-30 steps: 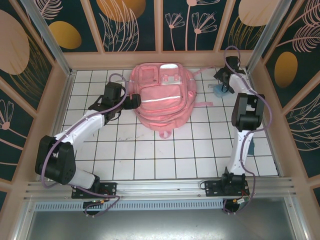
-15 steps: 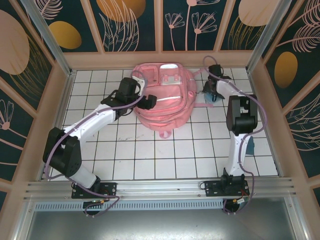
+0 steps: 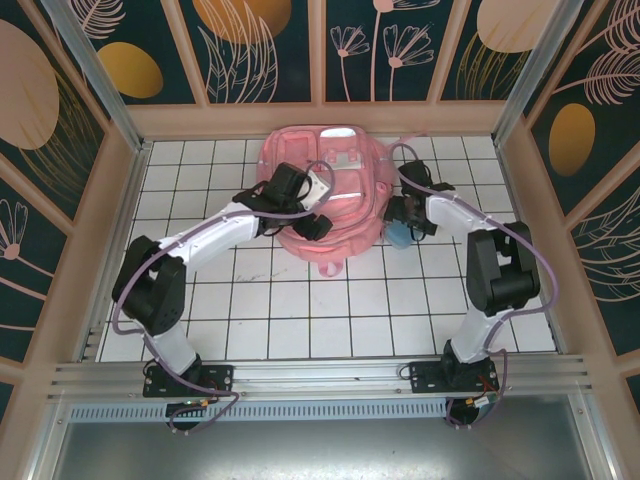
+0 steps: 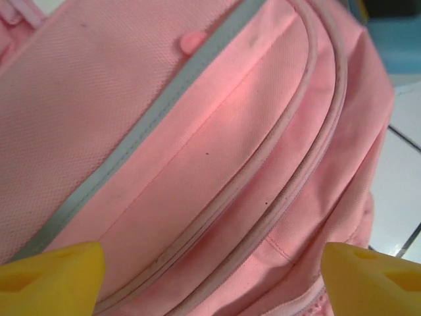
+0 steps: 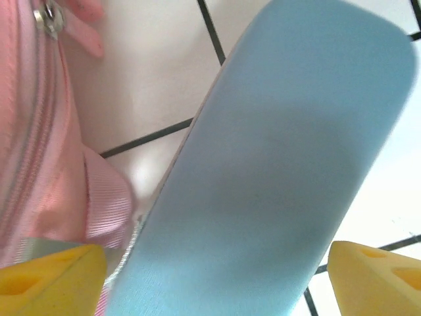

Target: Pack books, pencil case, and school supplies into a backpack

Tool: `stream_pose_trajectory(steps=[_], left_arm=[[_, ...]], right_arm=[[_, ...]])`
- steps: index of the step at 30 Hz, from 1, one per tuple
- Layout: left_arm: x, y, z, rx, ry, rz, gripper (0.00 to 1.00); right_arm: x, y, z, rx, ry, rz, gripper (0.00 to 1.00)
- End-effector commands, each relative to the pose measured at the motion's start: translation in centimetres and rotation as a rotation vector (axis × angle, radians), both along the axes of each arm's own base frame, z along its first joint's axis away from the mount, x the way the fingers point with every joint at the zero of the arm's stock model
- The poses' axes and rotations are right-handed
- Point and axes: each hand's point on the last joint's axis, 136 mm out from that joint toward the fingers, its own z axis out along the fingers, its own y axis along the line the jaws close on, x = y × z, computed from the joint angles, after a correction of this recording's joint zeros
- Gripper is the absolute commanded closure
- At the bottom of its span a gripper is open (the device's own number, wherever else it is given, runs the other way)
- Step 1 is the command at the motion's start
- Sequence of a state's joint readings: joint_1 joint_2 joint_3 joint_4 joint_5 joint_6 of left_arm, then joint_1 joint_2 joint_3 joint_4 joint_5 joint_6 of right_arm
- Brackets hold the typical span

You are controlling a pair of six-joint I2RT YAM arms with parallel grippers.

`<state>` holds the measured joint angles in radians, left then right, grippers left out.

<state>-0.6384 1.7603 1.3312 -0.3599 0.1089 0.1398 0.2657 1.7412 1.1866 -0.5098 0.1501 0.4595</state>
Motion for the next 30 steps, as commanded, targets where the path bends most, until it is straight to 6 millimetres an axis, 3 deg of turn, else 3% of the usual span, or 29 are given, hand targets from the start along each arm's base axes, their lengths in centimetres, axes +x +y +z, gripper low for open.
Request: stream_pose_trajectory(steps=[1, 7, 10, 15, 21, 27, 30], left_arm=[[0.0, 0.6, -2.0, 0.175, -0.012, -0.098, 0.19], [2.3, 0.2, -3.6, 0.300, -0.058, -0.172, 0.20], [3.6, 0.1, -4.2, 0.341, -0.071, -0.173, 0.25], [3.5, -1.3, -3.6, 0.303, -0.049, -0.237, 0.31], [4.7, -1.8, -1.7, 0.275, -0.101, -0.238, 0.33], [5.8, -1.4, -2.1, 0.302, -0.073, -0.247, 0.44], [4.7, -1.8, -2.8, 0.299, -0.011, -0.307, 0.36]], right_arm=[[-0.7, -0.4, 1.8, 0.101, -0.026, -0.084, 0.11], [-1.7, 0.4, 1.3, 0.236, -0.036, -0.111, 0.11], [-2.4, 1.3, 1.0, 0.298, -0.033, -0.111, 0.12], [-3.3, 2.4, 0.3, 0.328, -0.011, -0.098, 0.12], [-3.8, 2.0, 0.0, 0.333, -0.011, -0.146, 0.12], [-4.2, 1.5, 0.7, 0.349, -0.041, -0.199, 0.12], [-4.2, 1.5, 1.1, 0.355, -0.046, -0.202, 0.11]])
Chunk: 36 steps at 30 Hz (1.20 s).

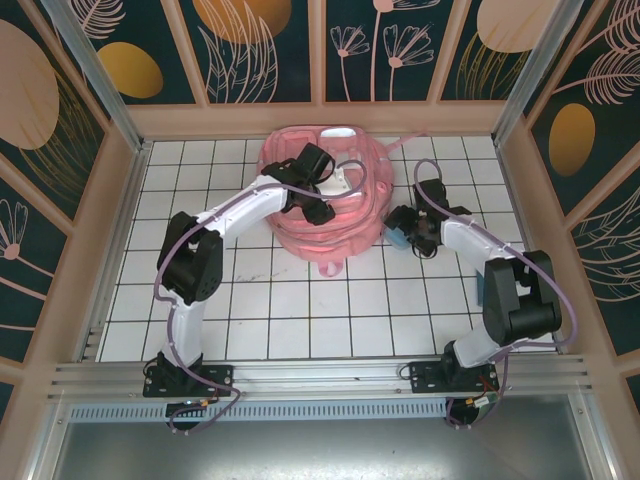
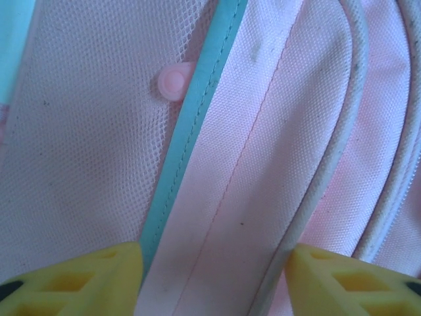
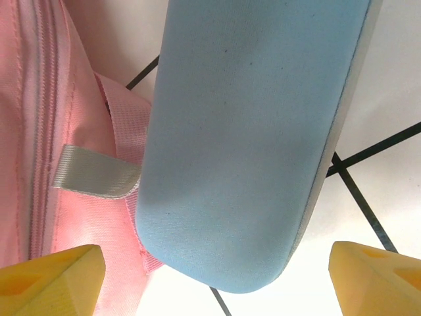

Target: Pack books, pencil case, and school supplies into a backpack

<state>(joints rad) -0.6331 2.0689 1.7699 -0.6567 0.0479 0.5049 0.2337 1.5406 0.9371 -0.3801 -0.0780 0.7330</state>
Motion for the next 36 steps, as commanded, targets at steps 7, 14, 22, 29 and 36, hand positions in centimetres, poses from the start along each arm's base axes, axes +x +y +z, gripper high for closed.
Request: stream_pose_trajectory(steps=[7, 14, 22, 29, 36], left_arm=[[-1.2, 0.0, -1.9, 0.022, 0.093, -0.094, 0.31], [-0.6, 0.3, -2.9, 0.059, 0.093, -0.085, 0.37], [1.5, 0.7, -2.7, 0.092, 0.007, -0.024, 0.58], [2.0, -0.3, 1.3, -0.001, -0.072, -0.026, 0.88], [2.4, 0.2, 6.2, -0.109, -0.238, 0.032, 1.00]], right_arm=[[0.1, -0.1, 1.5, 0.018, -0.042, -0.038, 0.11], [-0.1, -0.4, 1.0, 0.021, -0.027, -0.073, 0.11], [0.0, -0.3, 0.5, 0.037, -0.016, -0.097, 0.12], [0.3, -0.4, -0.8, 0.014, 0.018, -0.136, 0.09], [1.6, -0.1, -2.6, -0.006, 0.050, -0.131, 0.10]])
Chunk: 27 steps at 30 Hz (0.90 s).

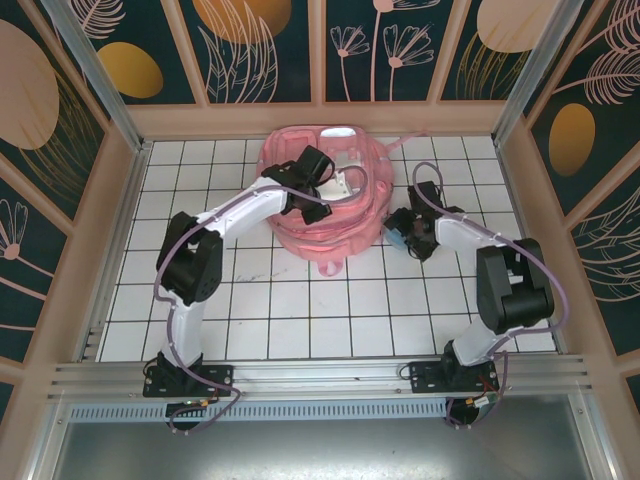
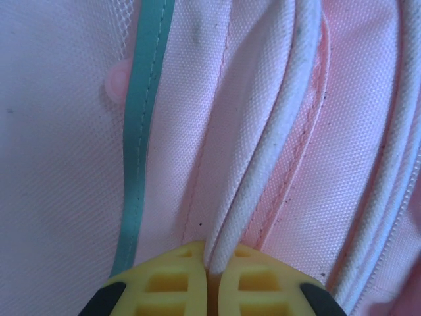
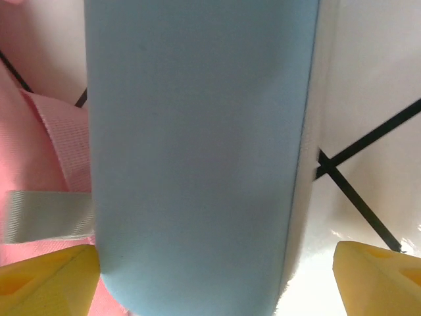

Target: Pack books, pencil case, and school supplies into a backpack

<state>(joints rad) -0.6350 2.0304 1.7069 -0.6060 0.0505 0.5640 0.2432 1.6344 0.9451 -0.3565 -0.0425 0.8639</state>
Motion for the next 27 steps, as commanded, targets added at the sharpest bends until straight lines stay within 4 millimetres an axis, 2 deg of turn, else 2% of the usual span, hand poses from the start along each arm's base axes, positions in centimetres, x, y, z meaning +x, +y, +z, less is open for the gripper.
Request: stream_pose_trajectory(steps=[1, 5, 10, 12, 16, 18, 21, 27], left_arm=[[2.9, 0.3, 6.6, -0.138, -0.219, 0.099, 1.00], [2.9, 0.9, 9.1, -0.212, -0.301, 0.153, 1.00], [3.0, 1.4, 10.6, -0.272, -0.355, 0.203, 1.00], [3.2, 1.5, 10.8, -0.280, -0.366, 0.220, 1.00], [3.9, 1.7, 12.0, -0.314, -0.395, 0.268, 1.00], [4.2, 1.6, 12.7, -0.340, -0.395, 0.290, 1.00], [4.5, 1.5, 13.5, -0.371, -0.400, 0.312, 1.00], [5.2, 1.5, 14.6, -0.417, -0.407, 0.357, 1.00]], right_arm=[[1.5, 0.2, 0.0, -0.023, -0.022, 0.005, 0.10], [1.7, 0.0, -0.7, -0.049, -0.007, 0.029, 0.18], [1.1, -1.1, -0.3, -0.106, -0.015, 0.024, 0.44], [0.9, -1.6, 0.6, -0.129, -0.037, 0.027, 0.50], [0.4, -1.3, 4.0, -0.144, -0.111, 0.098, 0.53], [0.0, 0.3, 6.3, -0.120, -0.175, 0.197, 0.53], [-1.5, 4.1, 9.0, -0.026, -0.227, 0.363, 0.52], [-4.2, 10.7, 12.5, 0.168, -0.285, 0.597, 0.51]])
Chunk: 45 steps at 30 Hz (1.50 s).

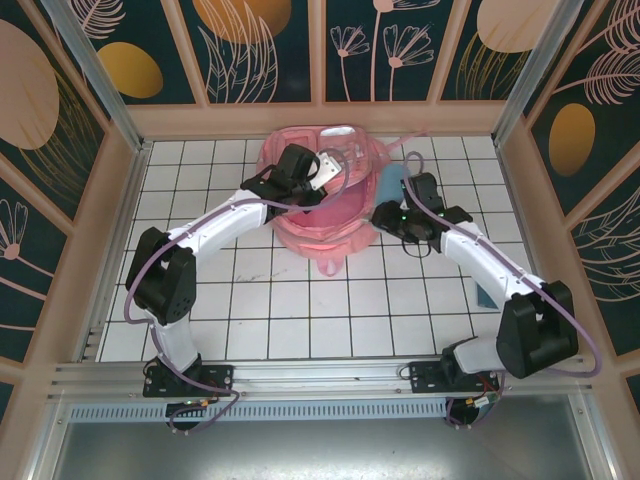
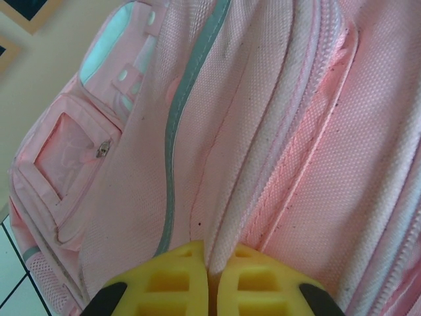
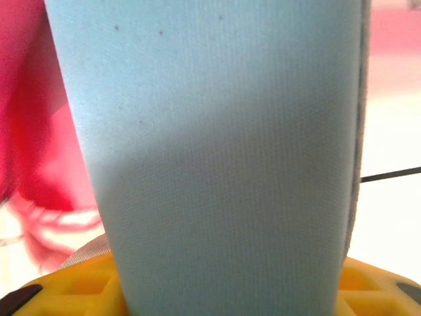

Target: Pack books, pencil case, and school supplies into a backpack

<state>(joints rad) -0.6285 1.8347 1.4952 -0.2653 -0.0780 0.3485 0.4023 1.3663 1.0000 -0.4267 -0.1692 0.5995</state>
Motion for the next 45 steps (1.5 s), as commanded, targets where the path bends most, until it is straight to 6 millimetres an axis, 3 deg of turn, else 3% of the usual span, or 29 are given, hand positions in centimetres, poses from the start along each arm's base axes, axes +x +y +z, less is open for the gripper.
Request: stream_pose_trajectory(steps=[1, 6, 10, 14, 19, 22, 25, 32, 37, 45], left_arm=[[2.9, 0.1, 8.0, -0.183, -0.183, 0.112, 1.00], [2.8, 0.2, 8.6, -0.205, -0.184, 0.123, 1.00], [2.3, 0.2, 8.3, -0.206, -0.173, 0.110, 1.00], [2.1, 0.1, 8.4, -0.214, -0.167, 0.104, 1.00], [2.1, 0.3, 8.4, -0.222, -0.164, 0.123, 1.00], [2.3, 0.6, 8.1, -0.219, -0.155, 0.145, 1.00], [2.3, 0.5, 7.7, -0.218, -0.140, 0.149, 1.00], [2.4, -0.2, 7.3, -0.235, -0.118, 0.127, 1.00], [2.3, -0.6, 7.3, -0.249, -0.107, 0.114, 1.00], [2.2, -0.5, 6.9, -0.242, -0.092, 0.119, 1.00]], right_arm=[[-1.8, 3.6, 1.8, 0.104, 0.015, 0.174, 0.50], [-1.2, 6.8, 1.2, 0.141, 0.047, 0.262, 0.49], [0.4, 9.2, 1.7, 0.178, 0.049, 0.303, 0.48], [3.9, 8.9, 0.6, 0.128, 0.100, 0.211, 0.44], [8.3, 7.6, -0.8, 0.094, 0.079, 0.064, 0.24], [8.3, 7.6, 0.4, 0.162, 0.019, 0.050, 0.12], [6.7, 6.6, 1.2, 0.177, -0.015, 0.043, 0.09], [2.0, 5.2, 0.3, 0.169, 0.021, 0.068, 0.34], [0.6, 7.3, 0.4, 0.221, 0.030, 0.157, 0.48], [0.5, 10.5, -2.0, 0.236, 0.091, 0.181, 0.74]])
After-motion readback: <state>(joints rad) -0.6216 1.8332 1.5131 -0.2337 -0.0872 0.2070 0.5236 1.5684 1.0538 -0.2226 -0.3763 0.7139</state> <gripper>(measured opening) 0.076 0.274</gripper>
